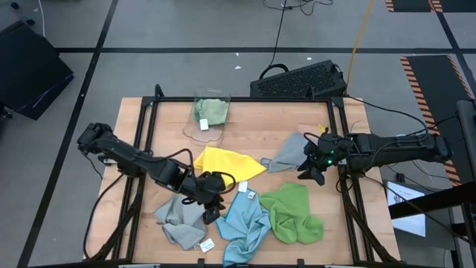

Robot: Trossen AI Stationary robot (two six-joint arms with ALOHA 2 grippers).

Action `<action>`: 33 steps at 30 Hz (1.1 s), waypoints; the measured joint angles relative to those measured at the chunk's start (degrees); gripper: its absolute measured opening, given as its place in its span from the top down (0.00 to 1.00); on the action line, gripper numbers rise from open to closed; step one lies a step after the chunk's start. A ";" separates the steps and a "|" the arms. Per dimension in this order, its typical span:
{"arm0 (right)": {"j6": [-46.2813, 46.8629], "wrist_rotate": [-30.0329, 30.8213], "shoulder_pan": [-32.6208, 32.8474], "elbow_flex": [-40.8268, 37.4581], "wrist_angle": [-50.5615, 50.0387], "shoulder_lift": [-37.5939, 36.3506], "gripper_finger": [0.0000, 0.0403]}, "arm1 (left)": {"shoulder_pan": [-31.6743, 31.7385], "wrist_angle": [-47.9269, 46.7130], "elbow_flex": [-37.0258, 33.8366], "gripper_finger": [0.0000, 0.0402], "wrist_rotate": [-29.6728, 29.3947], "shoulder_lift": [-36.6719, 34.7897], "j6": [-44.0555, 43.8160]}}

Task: Fold microfiber towels
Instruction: Fold the blue microfiber cloth

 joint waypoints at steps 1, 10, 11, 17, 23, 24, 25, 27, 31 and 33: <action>-0.65 0.14 0.00 0.00 0.00 0.00 0.48 | -0.31 -0.75 0.45 0.64 -0.54 0.00 0.27; -4.05 1.51 -0.02 0.00 -0.04 -0.02 0.48 | -3.47 -2.66 1.09 0.64 0.09 2.57 9.55; -4.07 1.61 -0.02 0.00 -0.04 0.00 0.48 | -3.74 -1.22 1.17 0.63 1.04 3.27 9.69; -3.79 1.61 -0.02 -0.02 -0.06 -0.07 0.48 | -5.98 0.87 1.09 0.51 1.27 8.85 9.11; -3.68 1.48 -0.02 0.00 -0.27 -0.07 0.48 | -6.81 3.88 1.05 0.36 -2.24 11.47 9.38; -3.66 1.41 -0.02 0.00 -0.36 -0.07 0.48 | -6.82 4.37 1.09 0.34 -2.83 11.51 8.93; -3.66 1.35 -0.02 0.00 -0.44 -0.07 0.48 | -6.82 4.13 1.09 0.32 -3.44 11.52 8.49; -3.69 1.36 -0.02 -0.01 -0.39 -0.07 0.48 | -6.82 3.74 1.09 0.30 -4.38 11.52 8.24; -3.90 1.66 -0.02 -0.01 -0.44 -0.03 0.48 | -6.50 2.87 1.09 0.29 -8.09 11.52 13.22; -3.71 1.68 -0.03 0.00 -0.43 -0.04 0.48 | -5.23 3.14 1.09 0.29 -8.42 11.52 16.73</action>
